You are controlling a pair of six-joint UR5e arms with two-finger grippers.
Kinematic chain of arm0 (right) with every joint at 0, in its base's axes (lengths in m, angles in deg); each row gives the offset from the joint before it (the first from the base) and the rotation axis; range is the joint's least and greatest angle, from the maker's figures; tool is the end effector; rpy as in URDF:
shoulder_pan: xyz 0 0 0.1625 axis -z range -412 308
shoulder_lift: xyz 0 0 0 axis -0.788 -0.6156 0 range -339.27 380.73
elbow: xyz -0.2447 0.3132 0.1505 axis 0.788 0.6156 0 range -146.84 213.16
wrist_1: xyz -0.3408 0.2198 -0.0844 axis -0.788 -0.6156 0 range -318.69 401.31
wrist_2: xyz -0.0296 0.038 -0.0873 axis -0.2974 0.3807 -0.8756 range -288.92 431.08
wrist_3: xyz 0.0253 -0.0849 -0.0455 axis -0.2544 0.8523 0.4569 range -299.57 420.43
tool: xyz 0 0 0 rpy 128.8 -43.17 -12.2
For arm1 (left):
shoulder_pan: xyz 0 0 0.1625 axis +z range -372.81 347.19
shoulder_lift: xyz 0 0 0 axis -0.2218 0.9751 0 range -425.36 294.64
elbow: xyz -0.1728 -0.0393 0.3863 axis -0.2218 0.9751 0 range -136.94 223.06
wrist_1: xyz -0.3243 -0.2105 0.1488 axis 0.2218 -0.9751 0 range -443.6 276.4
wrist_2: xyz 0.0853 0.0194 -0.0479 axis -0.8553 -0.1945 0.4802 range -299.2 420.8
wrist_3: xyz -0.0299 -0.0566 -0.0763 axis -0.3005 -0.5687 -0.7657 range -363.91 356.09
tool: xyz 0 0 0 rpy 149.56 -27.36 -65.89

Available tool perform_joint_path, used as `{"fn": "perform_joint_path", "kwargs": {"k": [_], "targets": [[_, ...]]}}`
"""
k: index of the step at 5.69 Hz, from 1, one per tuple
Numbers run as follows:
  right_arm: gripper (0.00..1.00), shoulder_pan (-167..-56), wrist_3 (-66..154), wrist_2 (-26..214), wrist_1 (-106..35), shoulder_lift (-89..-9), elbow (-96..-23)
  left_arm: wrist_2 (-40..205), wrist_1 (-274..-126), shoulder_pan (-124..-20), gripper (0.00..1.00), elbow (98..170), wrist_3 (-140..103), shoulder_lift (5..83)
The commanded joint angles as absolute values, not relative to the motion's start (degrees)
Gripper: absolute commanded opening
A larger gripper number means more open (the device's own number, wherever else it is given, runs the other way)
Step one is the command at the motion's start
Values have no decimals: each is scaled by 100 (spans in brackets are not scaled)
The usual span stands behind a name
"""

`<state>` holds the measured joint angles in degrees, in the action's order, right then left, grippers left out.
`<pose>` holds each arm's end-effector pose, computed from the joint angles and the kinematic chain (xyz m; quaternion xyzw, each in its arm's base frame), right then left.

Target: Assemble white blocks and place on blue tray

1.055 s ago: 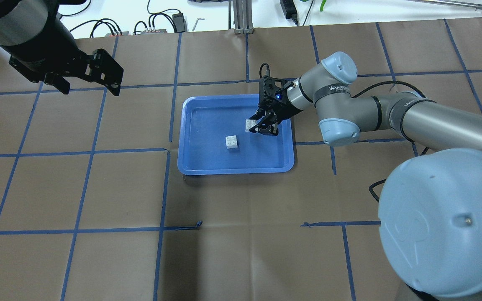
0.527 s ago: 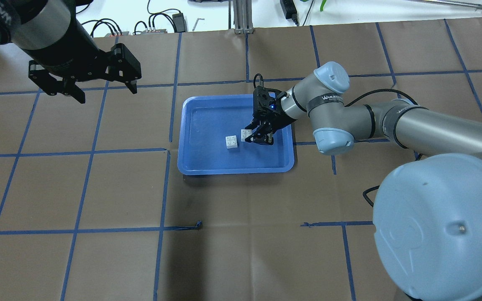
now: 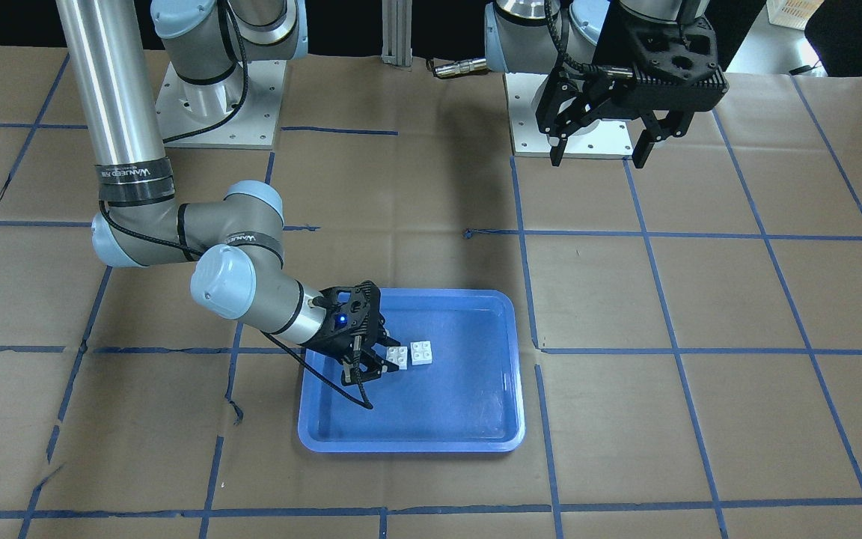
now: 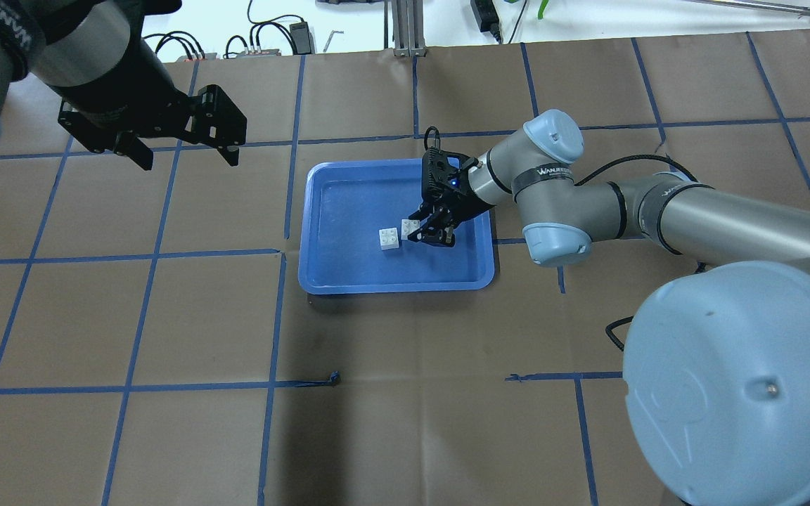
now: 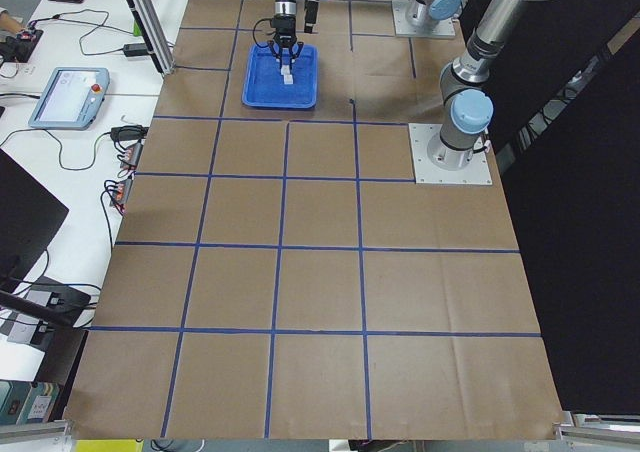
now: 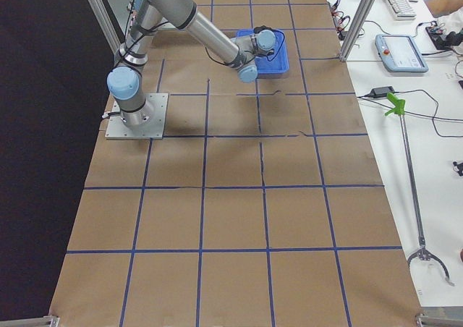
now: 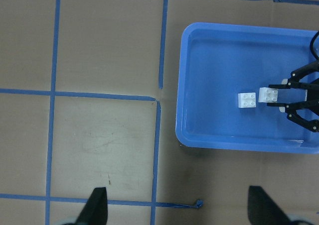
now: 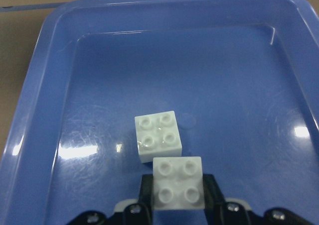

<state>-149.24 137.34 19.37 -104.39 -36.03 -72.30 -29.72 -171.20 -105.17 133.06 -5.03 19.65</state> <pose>0.2690 -0.5709 0.1580 -0.6468 0.6864 -0.2343 0.2357 -0.1514 -0.4597 0.5341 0.0104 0.9979 -0.0646 0.0026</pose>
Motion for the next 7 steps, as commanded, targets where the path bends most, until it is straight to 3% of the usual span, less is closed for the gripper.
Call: {"fn": "perform_joint_path", "kwargs": {"k": [1,7], "targets": [[31,-14965,13645,1861,-10468,-3596,-7231,-2973,-17114,-10510,99,13306,-408,1963],[31,-15044,13637,1852,-10441,-3595,-7240,-3008,-17114,-10510,99,13306,-408,1954]]}}
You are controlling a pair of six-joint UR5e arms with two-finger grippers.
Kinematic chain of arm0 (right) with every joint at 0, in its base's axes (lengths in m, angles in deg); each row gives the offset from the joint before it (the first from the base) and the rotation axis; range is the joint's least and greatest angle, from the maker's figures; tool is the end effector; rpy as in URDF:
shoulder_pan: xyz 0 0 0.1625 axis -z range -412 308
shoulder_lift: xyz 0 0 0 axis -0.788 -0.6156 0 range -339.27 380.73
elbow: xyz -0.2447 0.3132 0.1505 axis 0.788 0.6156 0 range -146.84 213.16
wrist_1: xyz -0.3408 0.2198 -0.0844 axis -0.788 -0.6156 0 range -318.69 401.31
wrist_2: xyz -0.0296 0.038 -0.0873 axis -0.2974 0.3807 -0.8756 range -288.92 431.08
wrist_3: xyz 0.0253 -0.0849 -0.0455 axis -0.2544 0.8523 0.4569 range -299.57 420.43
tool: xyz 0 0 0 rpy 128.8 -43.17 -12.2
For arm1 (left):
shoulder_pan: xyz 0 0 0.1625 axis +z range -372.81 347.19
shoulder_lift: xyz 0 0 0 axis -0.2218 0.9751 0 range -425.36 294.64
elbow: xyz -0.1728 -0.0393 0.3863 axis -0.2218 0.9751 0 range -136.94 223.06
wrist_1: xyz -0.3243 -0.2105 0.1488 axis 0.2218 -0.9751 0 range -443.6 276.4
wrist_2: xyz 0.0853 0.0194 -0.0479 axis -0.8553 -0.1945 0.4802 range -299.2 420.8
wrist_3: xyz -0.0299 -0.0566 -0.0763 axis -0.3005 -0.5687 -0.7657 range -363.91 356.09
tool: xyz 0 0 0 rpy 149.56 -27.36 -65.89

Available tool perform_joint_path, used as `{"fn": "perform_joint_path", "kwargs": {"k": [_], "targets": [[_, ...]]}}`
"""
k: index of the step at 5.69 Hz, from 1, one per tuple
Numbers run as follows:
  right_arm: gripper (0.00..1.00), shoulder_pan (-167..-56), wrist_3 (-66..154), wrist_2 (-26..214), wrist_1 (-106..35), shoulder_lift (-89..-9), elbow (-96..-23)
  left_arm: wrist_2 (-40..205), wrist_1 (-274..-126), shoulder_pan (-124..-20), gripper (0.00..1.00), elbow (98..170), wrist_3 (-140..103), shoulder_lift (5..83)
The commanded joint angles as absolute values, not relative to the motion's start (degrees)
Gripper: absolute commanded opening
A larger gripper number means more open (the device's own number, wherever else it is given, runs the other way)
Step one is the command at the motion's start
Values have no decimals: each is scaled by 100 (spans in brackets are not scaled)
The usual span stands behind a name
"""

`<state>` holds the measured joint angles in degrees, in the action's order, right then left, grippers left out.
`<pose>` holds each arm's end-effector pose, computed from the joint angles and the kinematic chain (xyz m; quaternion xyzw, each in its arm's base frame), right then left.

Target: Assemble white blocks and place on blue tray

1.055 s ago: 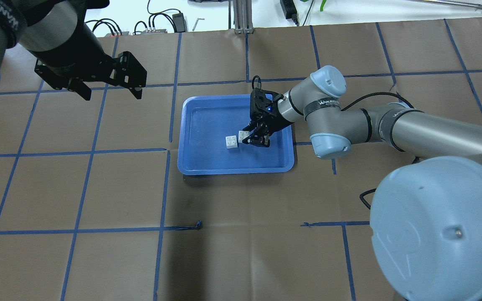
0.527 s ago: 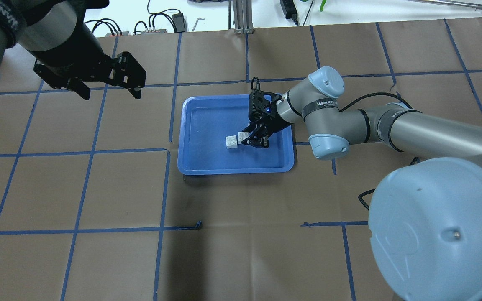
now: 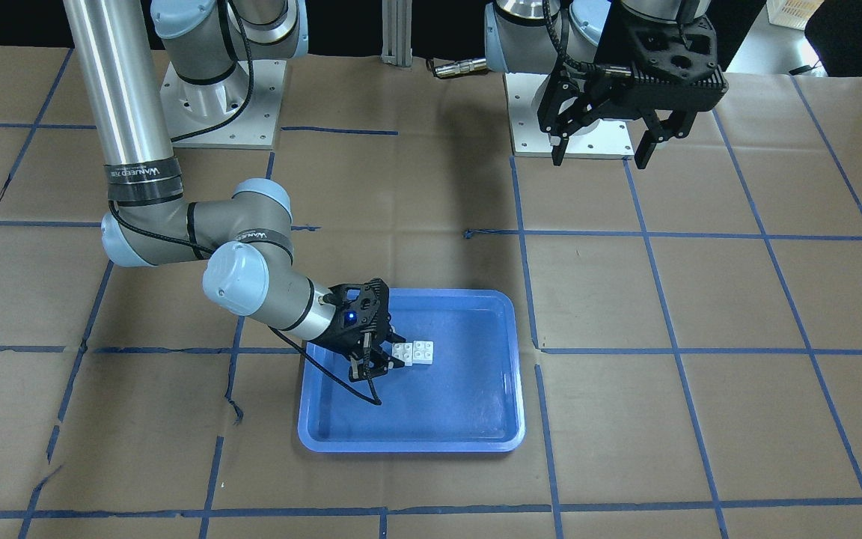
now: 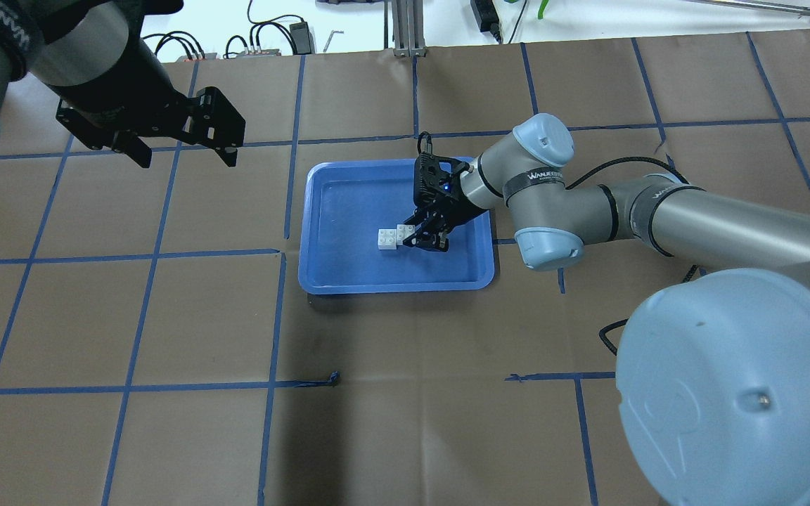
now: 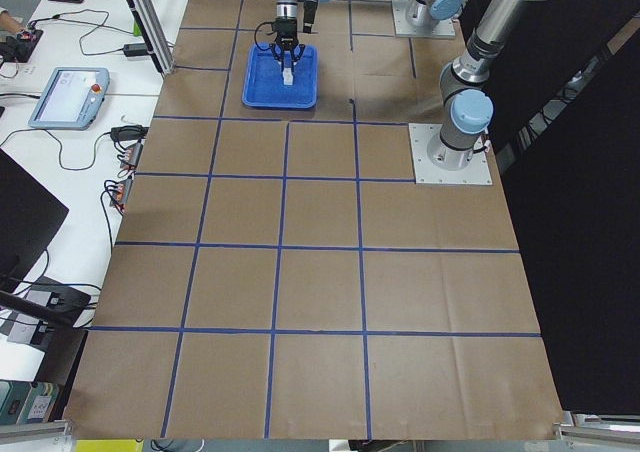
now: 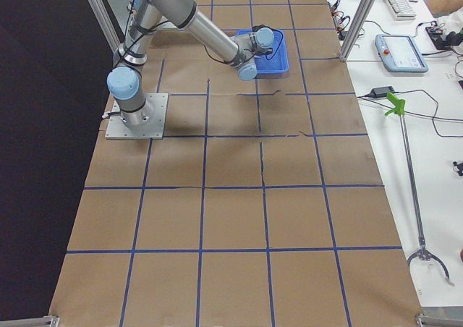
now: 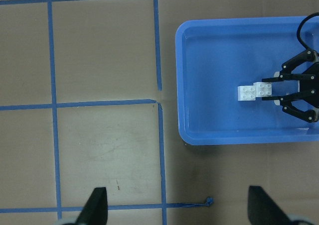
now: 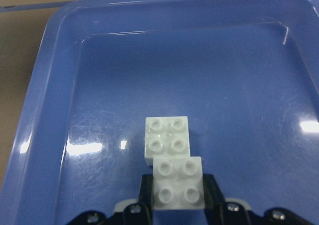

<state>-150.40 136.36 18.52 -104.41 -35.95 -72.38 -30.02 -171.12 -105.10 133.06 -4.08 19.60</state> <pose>0.2793 -0.5652 0.1558 -0.6489 0.6878 -0.2252 0.2348 -0.1503 -0.4597 0.5347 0.0179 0.9977 -0.0657 0.0058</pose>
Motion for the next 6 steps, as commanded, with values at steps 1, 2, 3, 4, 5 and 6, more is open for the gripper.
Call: {"fn": "perform_joint_path", "kwargs": {"k": [1,2,3,4,5,6], "targets": [[31,-15044,13637,1852,-10433,-3595,-7248,-2999,-17114,-10510,99,13306,-408,1954],[31,-15044,13637,1861,-10441,-3595,-7336,-3008,-17114,-10510,99,13297,-408,1954],[31,-15044,13637,1861,-10450,-3595,-7354,-3008,-17114,-10510,99,13297,-408,1954],[31,-15044,13637,1861,-10459,-3595,-7354,-3008,-17114,-10510,99,13297,-408,1954],[31,-15044,13637,1861,-10468,-3595,-7345,-2999,-17106,-10510,99,13297,-408,1954],[31,-15044,13637,1869,-10476,-3595,-7345,-2990,-17097,-10518,99,13297,-417,1963]]}}
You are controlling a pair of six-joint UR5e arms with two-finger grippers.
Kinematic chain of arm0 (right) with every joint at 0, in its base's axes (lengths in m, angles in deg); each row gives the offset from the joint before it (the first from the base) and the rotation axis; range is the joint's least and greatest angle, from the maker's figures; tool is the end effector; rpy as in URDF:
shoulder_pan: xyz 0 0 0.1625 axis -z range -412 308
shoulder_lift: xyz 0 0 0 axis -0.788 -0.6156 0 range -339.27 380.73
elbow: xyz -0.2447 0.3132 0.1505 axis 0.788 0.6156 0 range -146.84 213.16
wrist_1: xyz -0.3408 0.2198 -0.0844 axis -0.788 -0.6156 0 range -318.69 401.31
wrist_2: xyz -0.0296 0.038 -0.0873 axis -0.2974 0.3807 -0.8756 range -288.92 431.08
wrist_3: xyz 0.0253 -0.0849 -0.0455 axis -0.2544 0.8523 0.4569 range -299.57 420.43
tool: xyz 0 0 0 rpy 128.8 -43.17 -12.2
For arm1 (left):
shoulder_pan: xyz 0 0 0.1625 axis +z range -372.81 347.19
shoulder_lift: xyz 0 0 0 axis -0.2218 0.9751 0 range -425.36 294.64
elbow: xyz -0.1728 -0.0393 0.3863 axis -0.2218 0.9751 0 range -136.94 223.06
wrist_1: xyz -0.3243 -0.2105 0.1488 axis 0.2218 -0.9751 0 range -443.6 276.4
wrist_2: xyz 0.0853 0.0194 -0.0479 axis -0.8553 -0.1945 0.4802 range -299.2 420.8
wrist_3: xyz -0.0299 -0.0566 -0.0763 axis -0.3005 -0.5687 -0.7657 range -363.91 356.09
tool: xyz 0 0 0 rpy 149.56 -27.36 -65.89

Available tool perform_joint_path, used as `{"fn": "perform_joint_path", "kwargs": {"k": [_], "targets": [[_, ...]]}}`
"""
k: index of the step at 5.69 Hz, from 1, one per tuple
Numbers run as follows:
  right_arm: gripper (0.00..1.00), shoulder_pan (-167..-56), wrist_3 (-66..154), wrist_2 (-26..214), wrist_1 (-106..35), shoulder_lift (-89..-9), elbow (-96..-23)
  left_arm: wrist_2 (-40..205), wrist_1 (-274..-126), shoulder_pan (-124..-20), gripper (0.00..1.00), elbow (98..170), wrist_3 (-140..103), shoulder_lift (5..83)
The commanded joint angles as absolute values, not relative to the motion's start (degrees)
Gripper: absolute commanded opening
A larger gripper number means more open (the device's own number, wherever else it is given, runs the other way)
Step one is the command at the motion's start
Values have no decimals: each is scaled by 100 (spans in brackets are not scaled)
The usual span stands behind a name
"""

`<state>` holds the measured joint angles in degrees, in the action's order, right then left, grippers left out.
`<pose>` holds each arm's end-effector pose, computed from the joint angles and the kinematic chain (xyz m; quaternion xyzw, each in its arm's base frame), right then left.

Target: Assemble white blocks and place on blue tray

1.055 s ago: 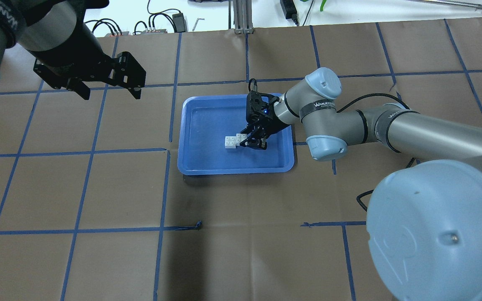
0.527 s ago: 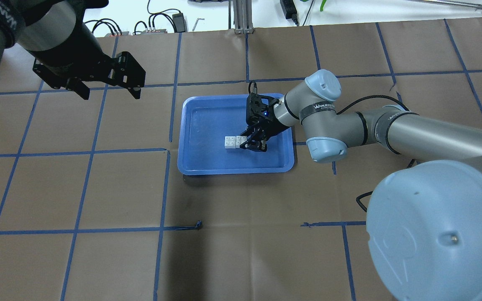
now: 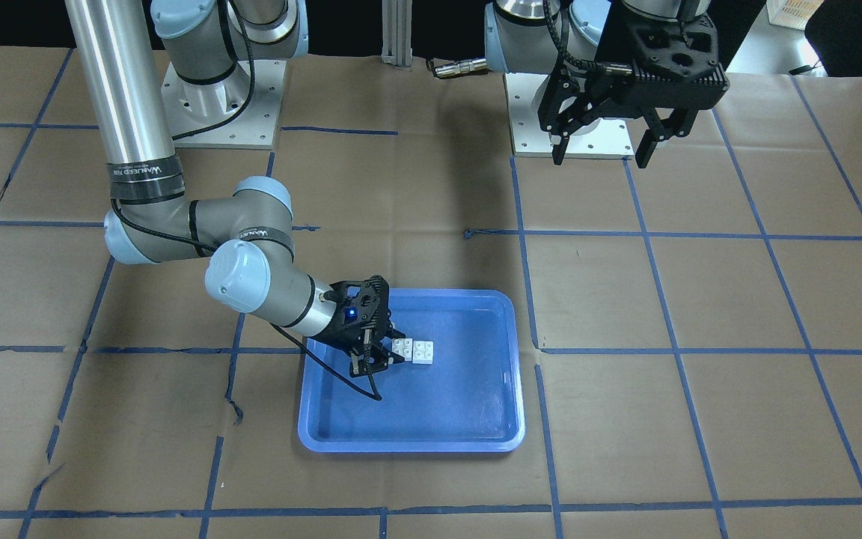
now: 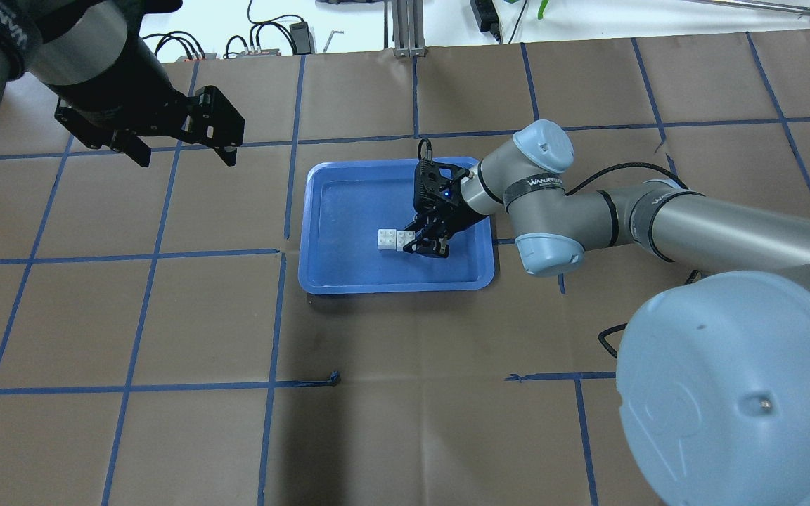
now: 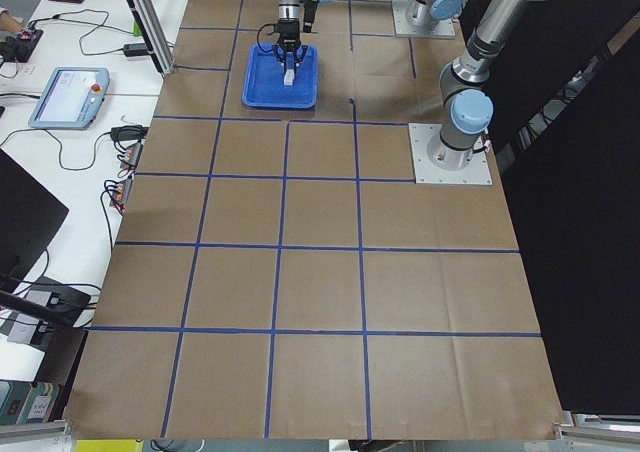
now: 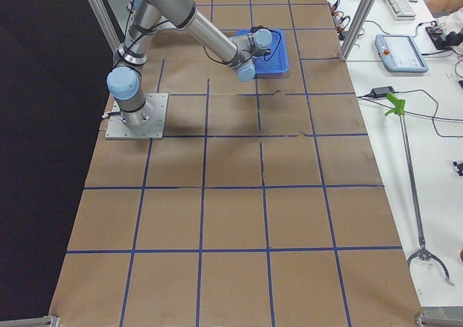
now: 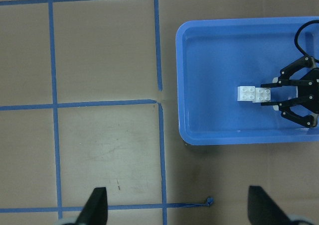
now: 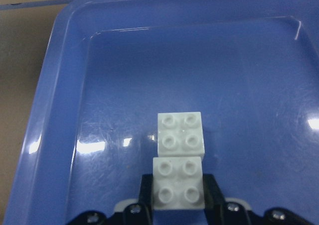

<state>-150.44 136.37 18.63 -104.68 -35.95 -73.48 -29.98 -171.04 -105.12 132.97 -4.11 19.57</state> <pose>0.2789 -0.5583 0.1494 -0.6476 0.6891 -0.2200 0.2396 -0.1505 -0.4596 0.5359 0.0178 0.9975 -0.0675 0.0054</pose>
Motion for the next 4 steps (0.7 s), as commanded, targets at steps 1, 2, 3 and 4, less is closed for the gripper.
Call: {"fn": "perform_joint_path", "kwargs": {"k": [1,2,3,4], "targets": [[31,-15044,13637,1870,-10477,-3595,-7328,-2990,-17079,-10510,99,13297,-417,1963],[31,-15044,13637,1870,-10520,-3587,-7319,-2999,-17079,-10510,99,13297,-417,1963],[37,-15044,13637,1870,-10555,-3578,-7336,-2999,-17070,-10501,99,13297,-417,1963],[43,-15044,13637,1870,-10556,-3578,-7336,-2990,-17062,-10501,99,13297,-417,1972]]}}
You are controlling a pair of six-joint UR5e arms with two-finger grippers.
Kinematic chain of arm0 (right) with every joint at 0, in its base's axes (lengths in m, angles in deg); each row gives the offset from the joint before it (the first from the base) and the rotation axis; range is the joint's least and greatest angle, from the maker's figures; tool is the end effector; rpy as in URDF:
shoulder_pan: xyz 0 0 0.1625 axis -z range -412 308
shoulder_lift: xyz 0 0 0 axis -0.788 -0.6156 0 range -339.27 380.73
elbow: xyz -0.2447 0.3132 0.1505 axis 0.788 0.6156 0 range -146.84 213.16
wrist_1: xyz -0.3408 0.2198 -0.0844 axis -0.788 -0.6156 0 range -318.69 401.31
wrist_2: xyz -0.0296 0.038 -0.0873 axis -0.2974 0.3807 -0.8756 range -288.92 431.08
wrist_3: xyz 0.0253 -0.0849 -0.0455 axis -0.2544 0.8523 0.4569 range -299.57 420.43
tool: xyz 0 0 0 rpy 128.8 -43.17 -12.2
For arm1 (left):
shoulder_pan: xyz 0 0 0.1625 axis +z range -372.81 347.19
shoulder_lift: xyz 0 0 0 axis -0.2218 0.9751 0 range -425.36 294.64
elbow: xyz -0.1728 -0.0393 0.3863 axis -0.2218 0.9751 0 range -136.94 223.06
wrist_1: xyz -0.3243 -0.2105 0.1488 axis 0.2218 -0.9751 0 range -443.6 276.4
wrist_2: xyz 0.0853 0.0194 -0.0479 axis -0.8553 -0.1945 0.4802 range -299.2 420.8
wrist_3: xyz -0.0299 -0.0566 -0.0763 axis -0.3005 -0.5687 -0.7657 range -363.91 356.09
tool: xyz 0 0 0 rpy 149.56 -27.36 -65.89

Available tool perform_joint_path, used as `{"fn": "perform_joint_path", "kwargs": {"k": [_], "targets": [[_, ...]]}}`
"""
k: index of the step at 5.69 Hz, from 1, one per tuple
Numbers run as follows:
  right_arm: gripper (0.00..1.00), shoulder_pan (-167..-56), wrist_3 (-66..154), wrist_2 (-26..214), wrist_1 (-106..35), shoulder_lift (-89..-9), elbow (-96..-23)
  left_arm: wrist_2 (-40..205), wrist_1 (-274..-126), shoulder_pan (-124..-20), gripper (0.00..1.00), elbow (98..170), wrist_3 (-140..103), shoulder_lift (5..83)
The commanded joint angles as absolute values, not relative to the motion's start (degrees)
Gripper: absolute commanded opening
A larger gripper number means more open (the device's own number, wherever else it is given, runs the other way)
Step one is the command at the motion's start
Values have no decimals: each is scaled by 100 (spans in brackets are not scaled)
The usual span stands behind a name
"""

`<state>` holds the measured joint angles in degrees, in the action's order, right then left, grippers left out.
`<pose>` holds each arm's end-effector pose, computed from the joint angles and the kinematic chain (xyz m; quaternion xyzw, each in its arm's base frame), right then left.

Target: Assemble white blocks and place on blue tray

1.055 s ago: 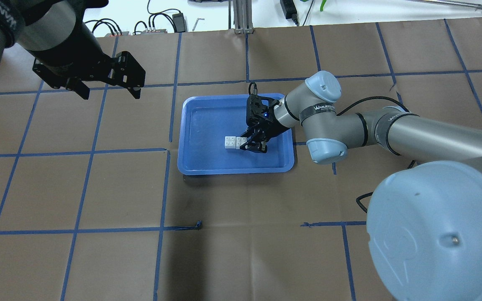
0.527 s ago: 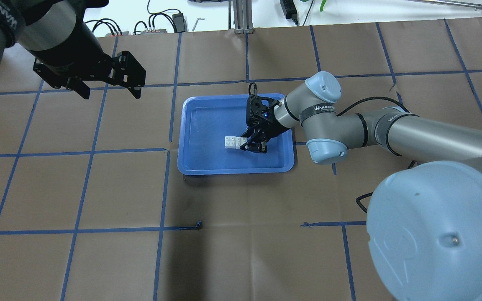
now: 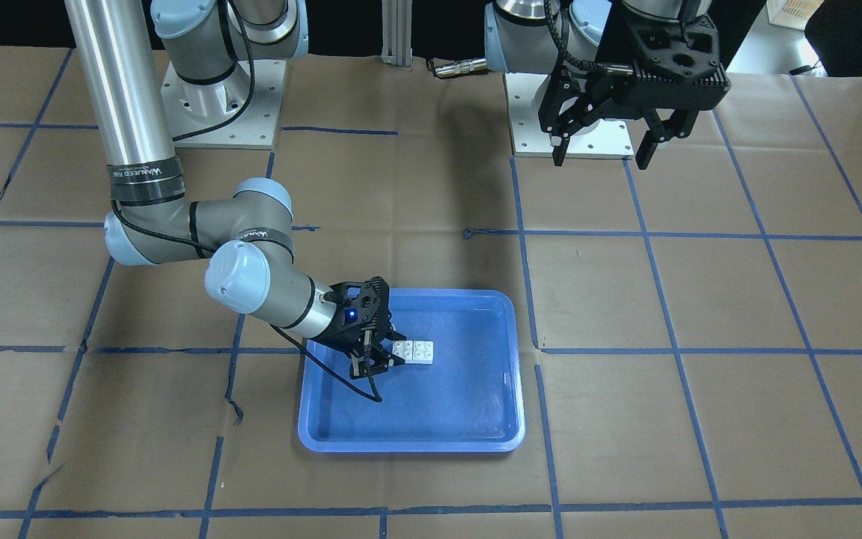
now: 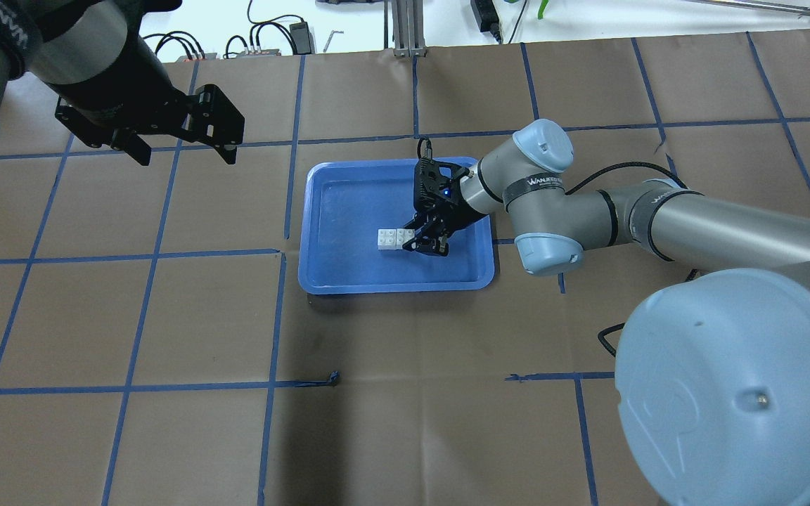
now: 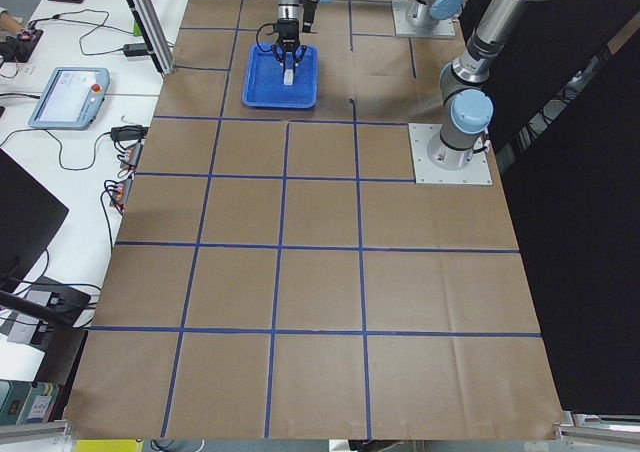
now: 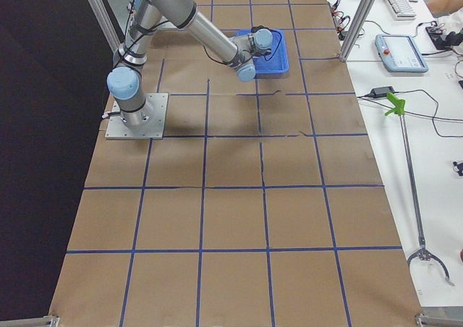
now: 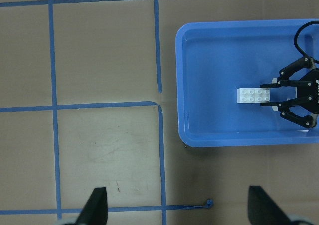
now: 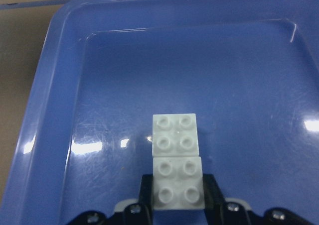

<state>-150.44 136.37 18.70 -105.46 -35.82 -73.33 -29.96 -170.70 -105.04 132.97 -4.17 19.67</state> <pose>0.2792 -0.5601 0.1505 -0.6489 0.6872 -0.2257 0.2363 -0.1500 -0.4610 0.5357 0.0166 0.9974 -0.0695 0.0051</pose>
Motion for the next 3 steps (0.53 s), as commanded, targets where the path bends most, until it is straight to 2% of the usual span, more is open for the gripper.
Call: {"fn": "perform_joint_path", "kwargs": {"k": [1,3], "targets": [[48,-15044,13637,1878,-10547,-3578,-7336,-2990,-17070,-10510,99,13297,-417,1972],[53,-15044,13637,1887,-10547,-3587,-7336,-3016,-17070,-10501,99,13297,-408,1954]]}}
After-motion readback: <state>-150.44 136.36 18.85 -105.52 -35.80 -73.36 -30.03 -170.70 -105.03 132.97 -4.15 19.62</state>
